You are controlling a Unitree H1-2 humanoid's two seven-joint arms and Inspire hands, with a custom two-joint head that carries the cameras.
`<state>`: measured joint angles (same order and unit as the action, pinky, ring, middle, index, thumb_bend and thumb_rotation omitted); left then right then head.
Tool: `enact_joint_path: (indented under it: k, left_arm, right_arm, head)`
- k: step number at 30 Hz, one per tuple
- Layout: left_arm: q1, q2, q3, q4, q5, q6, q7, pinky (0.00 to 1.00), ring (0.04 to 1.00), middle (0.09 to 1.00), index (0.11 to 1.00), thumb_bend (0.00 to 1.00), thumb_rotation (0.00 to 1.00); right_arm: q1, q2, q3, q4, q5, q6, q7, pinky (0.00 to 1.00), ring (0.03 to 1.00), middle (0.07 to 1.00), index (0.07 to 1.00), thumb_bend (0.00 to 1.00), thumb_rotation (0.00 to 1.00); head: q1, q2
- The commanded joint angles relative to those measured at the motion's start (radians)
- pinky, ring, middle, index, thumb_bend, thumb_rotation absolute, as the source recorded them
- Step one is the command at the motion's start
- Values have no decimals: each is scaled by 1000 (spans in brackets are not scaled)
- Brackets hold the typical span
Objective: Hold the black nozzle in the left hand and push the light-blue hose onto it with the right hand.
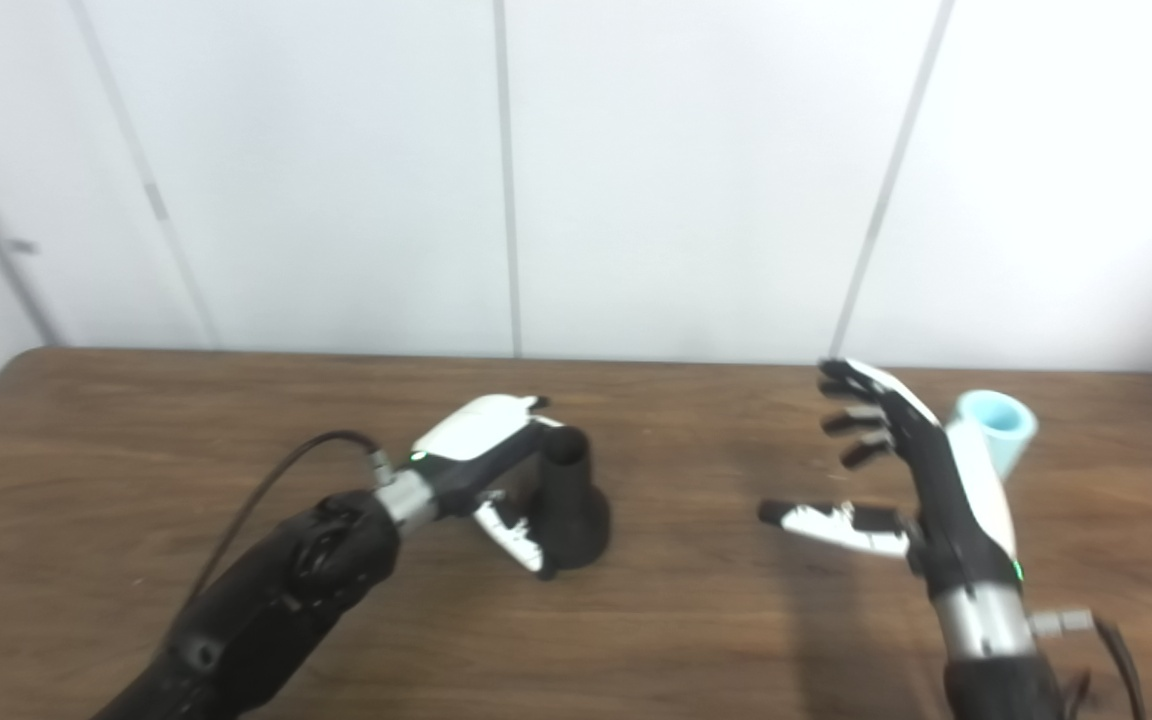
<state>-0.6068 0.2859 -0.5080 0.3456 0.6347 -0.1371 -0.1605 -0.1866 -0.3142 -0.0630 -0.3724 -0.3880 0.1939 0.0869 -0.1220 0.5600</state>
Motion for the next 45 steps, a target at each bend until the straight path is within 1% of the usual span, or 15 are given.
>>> enact_joint_path:
  k: [1,2,3,5,7,9,11,15,18,21,26,31,38,43,45]
  left_arm:
    - [50,-2,-45,37,51,-5,-29,1000,625,479,484,527,0]
    - [56,4,-44,41,48,-15,-20,1000,627,479,484,527,0]
    - [60,9,-43,47,43,-26,-14,1000,628,479,484,527,0]
    - [66,18,-38,65,28,-55,-2,1000,628,478,484,527,0]
    - [67,25,-33,88,15,-84,7,1000,626,478,484,527,0]
    - [71,32,-27,115,0,-112,17,1000,624,480,483,527,0]
    - [70,36,-25,140,-8,-135,31,1000,624,481,482,527,0]
    - [56,49,-24,199,-20,-182,61,1000,625,490,477,526,0]
    - [50,53,-27,218,-20,-197,70,1000,627,493,475,526,0]
    - [44,60,-29,242,-15,-219,81,1000,629,497,472,526,0]
    - [35,63,-39,280,-3,-252,108,1000,627,500,471,526,0]
    - [27,68,-44,295,2,-273,120,1000,620,499,471,526,0]
    - [26,74,-44,289,-2,-274,116,1000,625,499,471,526,0]
    - [27,81,-40,277,-7,-272,109,1000,624,499,471,526,0]
    - [26,83,-40,273,-7,-270,107,1000,620,499,471,526,0]
  right_arm:
    - [-98,-151,-14,-90,-39,129,127,476,674,811,800,806,170]
    - [-133,-213,-13,-106,-48,197,189,479,679,817,803,821,176]
    - [-166,-247,-22,-109,-55,240,244,503,713,844,814,852,179]
    - [-224,-280,-52,-92,-77,275,332,561,775,881,831,893,181]
    - [-260,-284,-62,-77,-141,276,386,655,841,917,839,929,199]
    - [-303,-288,-66,-61,-234,276,470,738,902,954,853,966,238]
    - [-341,-287,-74,-46,-313,276,543,797,943,985,864,994,269]
    - [-422,-296,-88,24,-436,276,653,765,957,999,876,1000,270]
    - [-448,-288,-100,53,-478,276,693,750,955,994,879,1000,248]
    - [-478,-306,-88,141,-490,276,704,762,956,983,881,1000,245]
    - [-504,-324,-44,269,-496,276,675,768,936,969,886,1000,263]
    - [-525,-324,9,380,-509,275,630,740,926,973,888,1000,261]
    - [-548,-330,52,488,-511,275,599,742,918,964,891,996,235]
    - [-549,-342,80,558,-493,274,539,769,929,945,891,996,240]
    - [-548,-348,90,579,-484,273,515,823,926,936,891,997,247]
  head:
    - [-1,1]
    - [-59,-10]
    - [-91,-20]
    - [-134,-35]
    - [-187,-55]
    - [-260,-82]
    - [-291,-94]
    - [-348,-119]
    - [-352,-123]
    - [-380,-147]
    - [-390,-158]
    - [-388,-158]
    - [-383,-153]
    - [-379,-149]
    - [-377,-148]
